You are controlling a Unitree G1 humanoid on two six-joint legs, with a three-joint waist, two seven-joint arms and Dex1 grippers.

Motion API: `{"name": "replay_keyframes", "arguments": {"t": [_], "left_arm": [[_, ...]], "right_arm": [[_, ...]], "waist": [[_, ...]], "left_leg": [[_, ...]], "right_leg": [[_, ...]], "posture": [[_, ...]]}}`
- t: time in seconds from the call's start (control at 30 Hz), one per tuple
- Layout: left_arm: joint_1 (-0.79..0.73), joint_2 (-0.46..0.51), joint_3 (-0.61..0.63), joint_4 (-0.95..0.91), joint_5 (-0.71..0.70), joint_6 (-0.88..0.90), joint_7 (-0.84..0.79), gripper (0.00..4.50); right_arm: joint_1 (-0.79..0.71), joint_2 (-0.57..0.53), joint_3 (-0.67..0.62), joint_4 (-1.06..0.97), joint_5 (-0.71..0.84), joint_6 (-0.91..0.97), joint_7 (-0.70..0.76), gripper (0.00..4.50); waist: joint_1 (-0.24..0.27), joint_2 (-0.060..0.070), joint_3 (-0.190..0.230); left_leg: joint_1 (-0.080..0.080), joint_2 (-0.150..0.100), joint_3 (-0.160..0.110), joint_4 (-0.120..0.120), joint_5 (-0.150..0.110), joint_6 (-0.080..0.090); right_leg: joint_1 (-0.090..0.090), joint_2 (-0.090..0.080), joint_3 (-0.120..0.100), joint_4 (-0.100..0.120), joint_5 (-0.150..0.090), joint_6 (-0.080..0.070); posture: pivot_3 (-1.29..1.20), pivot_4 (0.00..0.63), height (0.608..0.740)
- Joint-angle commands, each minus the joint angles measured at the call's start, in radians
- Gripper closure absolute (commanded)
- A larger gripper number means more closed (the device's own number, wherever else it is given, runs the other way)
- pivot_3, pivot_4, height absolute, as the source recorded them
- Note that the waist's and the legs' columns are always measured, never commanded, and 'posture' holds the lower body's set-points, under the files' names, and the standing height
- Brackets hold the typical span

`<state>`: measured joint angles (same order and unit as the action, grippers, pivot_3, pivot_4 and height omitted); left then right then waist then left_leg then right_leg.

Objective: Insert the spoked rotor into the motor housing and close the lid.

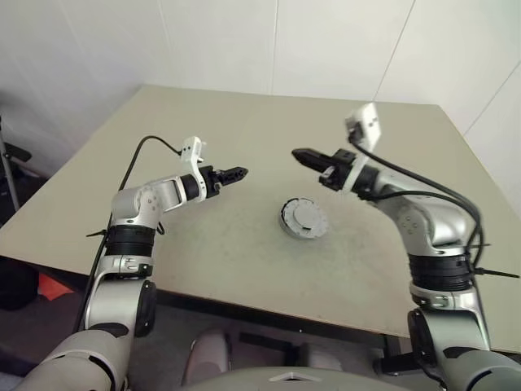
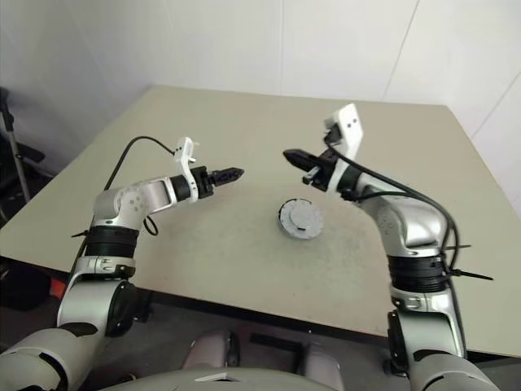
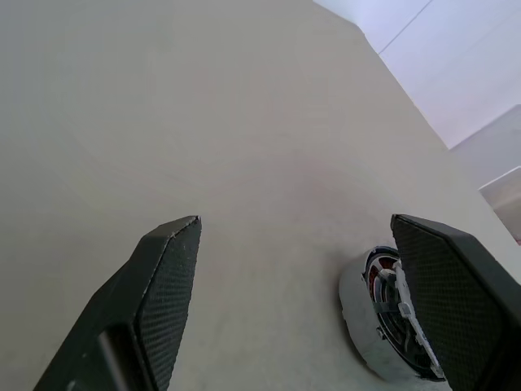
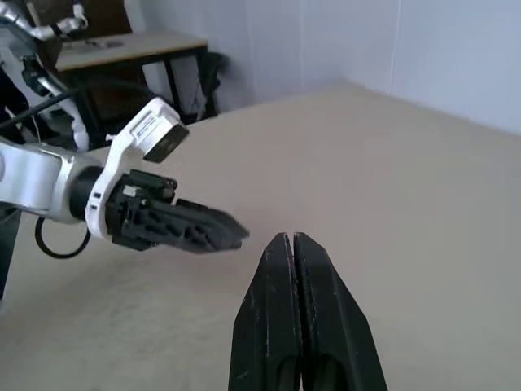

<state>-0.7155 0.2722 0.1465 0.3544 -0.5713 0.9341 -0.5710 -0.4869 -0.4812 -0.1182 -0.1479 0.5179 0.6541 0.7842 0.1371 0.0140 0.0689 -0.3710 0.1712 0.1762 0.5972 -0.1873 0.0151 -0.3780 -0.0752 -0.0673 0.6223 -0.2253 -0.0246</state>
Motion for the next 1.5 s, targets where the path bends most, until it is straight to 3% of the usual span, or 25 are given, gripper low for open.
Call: {"name": "replay_keyframes", "arguments": {"t": [0.03,0.07,0.17,0.43,0.57,0.7,1.13,1.23,1.3,1.5], "left_arm": [[-0.026,-0.004,-0.005,-0.003,0.004,-0.025,-0.020,0.55],[-0.026,-0.005,-0.008,-0.003,0.007,-0.026,-0.023,0.55],[-0.031,-0.006,-0.013,0.008,0.011,-0.028,-0.031,0.55],[-0.046,0.005,-0.019,0.025,0.016,-0.027,-0.044,0.55],[-0.040,0.010,-0.020,0.026,0.022,-0.025,-0.046,0.55],[-0.038,0.013,-0.017,0.030,0.026,-0.025,-0.047,0.55],[-0.025,0.024,-0.017,0.002,0.026,-0.007,-0.043,0.55],[-0.021,0.028,-0.017,-0.003,0.026,-0.007,-0.041,0.55],[-0.019,0.030,-0.016,-0.007,0.025,-0.006,-0.040,0.55],[-0.011,0.031,-0.014,-0.016,0.025,-0.006,-0.033,0.55]], "right_arm": [[0.059,-0.054,-0.016,0.075,0.013,-0.050,0.100,4.48],[0.078,-0.063,-0.017,0.109,0.001,-0.075,0.116,4.48],[0.123,-0.087,0.028,0.229,-0.105,-0.237,0.144,3.85],[0.136,-0.052,0.026,0.285,-0.108,-0.400,0.212,1.25],[0.177,-0.089,0.045,0.236,-0.048,-0.335,0.335,1.25],[0.210,-0.099,0.096,0.248,-0.094,-0.376,0.385,1.25],[0.146,-0.015,0.161,0.349,-0.203,-0.452,0.291,1.25],[0.128,-0.005,0.165,0.370,-0.210,-0.454,0.287,0.71],[0.119,-0.002,0.168,0.371,-0.214,-0.459,0.284,0.07],[0.130,-0.008,0.195,0.377,-0.262,-0.514,0.290,0.03]], "waist": [[-0.002,0.000,0.000],[-0.002,0.000,0.000],[-0.004,0.000,0.000],[-0.013,0.000,0.000],[-0.010,0.000,0.000],[-0.010,0.000,0.000],[-0.013,0.000,0.000],[-0.013,0.000,0.000],[-0.013,0.000,0.000],[-0.013,0.000,0.000]], "left_leg": [[0.000,0.000,0.000,0.000,0.000,0.000],[0.001,0.000,0.000,0.000,0.000,0.000],[0.001,0.000,0.000,0.000,0.000,0.000],[-0.001,0.001,0.000,0.000,-0.002,0.003],[-0.002,0.000,0.000,0.001,-0.003,0.006],[-0.002,0.000,0.000,0.001,-0.004,0.008],[-0.002,0.000,0.000,0.001,-0.004,0.007],[-0.002,0.000,0.000,0.001,-0.004,0.007],[-0.002,0.000,0.000,0.001,-0.004,0.007],[-0.002,0.000,0.000,0.001,-0.004,0.008]], "right_leg": [[0.000,0.000,0.000,0.000,0.000,0.000],[0.001,0.000,0.000,0.000,0.000,0.000],[0.001,0.000,0.000,0.000,0.000,0.000],[-0.003,0.000,-0.001,0.000,0.000,0.000],[-0.002,0.000,-0.001,-0.001,0.000,0.000],[-0.001,0.000,-0.001,-0.002,0.000,0.000],[-0.001,0.000,-0.001,-0.002,0.000,0.000],[-0.002,0.000,-0.001,-0.002,0.000,0.000],[-0.002,0.000,-0.001,-0.002,0.000,0.000],[-0.002,0.000,-0.001,-0.002,0.000,0.000]], "posture": [[0.00,0.000,0.740],[0.00,0.000,0.740],[0.00,0.000,0.740],[0.00,0.000,0.740],[0.00,0.000,0.740],[0.00,0.000,0.740],[0.00,0.000,0.740],[0.00,0.000,0.740],[0.00,0.000,0.740],[0.00,0.000,0.740]]}}
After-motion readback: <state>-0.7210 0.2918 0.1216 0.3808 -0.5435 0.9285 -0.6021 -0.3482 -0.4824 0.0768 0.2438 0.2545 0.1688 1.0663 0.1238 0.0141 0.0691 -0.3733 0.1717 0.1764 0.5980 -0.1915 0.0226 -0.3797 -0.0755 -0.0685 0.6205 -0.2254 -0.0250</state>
